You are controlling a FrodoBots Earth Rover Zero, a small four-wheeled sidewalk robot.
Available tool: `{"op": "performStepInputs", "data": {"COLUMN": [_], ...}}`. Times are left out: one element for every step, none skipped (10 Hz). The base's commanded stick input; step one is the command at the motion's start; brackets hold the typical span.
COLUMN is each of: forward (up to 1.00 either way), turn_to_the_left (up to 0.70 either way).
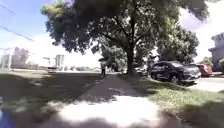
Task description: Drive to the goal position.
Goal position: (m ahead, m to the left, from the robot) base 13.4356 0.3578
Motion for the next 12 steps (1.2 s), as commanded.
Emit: {"op": "performStepInputs", "data": {"forward": [0.70,0.70,0.70,0.70,0.70,0.70,0.70,0.70,0.70,0.70,0.70,0.70], "turn_to_the_left": [0.04,0.00,0.00,0.00,0.00,0.00,0.00,0.00,0.00,0.00,0.00,0.00]}}
